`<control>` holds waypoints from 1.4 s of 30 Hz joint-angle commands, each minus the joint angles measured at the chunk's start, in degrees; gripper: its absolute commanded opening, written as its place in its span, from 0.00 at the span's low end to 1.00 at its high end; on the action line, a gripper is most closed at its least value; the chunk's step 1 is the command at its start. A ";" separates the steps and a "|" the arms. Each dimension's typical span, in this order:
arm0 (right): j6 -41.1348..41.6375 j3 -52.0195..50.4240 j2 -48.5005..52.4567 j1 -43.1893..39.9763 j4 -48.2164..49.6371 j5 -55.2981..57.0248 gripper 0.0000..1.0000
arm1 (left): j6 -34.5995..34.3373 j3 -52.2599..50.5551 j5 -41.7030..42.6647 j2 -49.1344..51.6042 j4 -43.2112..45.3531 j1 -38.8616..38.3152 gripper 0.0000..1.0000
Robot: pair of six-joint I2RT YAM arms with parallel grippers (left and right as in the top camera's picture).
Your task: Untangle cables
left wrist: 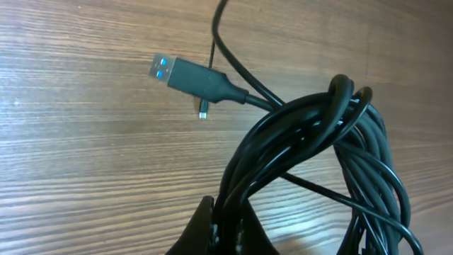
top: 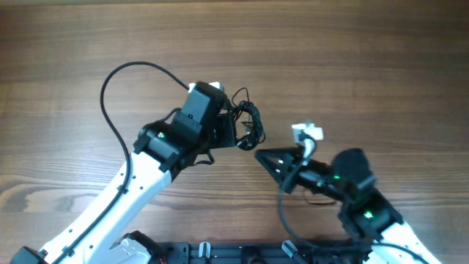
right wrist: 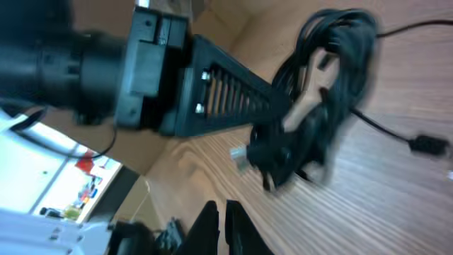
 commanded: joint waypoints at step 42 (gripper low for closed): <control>7.63 0.46 -5.81 1.90 -4.07 10.62 0.66 | -0.15 0.39 -8.00 -10.40 0.46 2.49 0.04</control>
